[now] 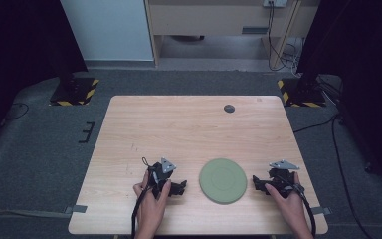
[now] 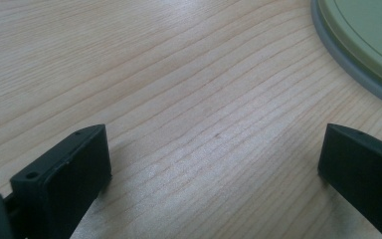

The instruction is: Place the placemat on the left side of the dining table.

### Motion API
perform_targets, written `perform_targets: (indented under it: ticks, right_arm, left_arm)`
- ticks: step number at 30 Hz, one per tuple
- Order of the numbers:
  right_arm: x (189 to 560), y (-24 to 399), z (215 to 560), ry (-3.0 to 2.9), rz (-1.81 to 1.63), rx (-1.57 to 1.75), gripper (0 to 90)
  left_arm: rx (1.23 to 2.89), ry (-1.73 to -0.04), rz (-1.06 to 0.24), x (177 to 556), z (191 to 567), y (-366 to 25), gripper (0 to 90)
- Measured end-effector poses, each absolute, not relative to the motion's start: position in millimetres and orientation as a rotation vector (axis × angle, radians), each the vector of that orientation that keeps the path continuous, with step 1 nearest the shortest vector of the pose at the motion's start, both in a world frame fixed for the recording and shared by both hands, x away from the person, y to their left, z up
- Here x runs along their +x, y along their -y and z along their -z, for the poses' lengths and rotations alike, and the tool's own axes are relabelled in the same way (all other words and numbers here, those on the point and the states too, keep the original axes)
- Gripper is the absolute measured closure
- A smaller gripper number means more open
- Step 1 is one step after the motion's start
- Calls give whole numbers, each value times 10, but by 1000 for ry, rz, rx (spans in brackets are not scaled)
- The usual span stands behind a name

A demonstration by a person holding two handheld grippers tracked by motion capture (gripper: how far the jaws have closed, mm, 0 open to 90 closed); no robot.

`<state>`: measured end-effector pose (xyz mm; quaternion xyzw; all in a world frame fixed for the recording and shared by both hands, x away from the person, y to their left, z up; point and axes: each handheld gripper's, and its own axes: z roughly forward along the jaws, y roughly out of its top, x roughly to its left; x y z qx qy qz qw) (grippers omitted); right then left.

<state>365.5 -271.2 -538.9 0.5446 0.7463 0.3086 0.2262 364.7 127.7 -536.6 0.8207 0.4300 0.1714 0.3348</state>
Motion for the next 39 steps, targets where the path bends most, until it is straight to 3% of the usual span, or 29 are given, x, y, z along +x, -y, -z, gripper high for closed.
perform_targets:
  ticks: [11,13,18,26,39]
  right_arm:
    - [3654,2708,5388,-2069,-856,1494,12]
    - [3650,2716,5382,-2089,-856,1474,25]
    - [3502,2679,5278,-2146,-961,1342,38]
    - [3424,2622,5256,-2207,-1000,1291,43]
    - [3400,2520,5282,-2246,-993,1251,47]
  left_arm:
    - [2134,-1142,-455,3654,5365,-1265,0]
    - [2136,-1129,-449,3649,5353,-1259,38]
    - [2077,-1035,-487,3559,5199,-1196,40]
    - [2143,-884,-430,3362,5191,-912,37]
    - [2184,-850,-438,3365,5282,-645,41]
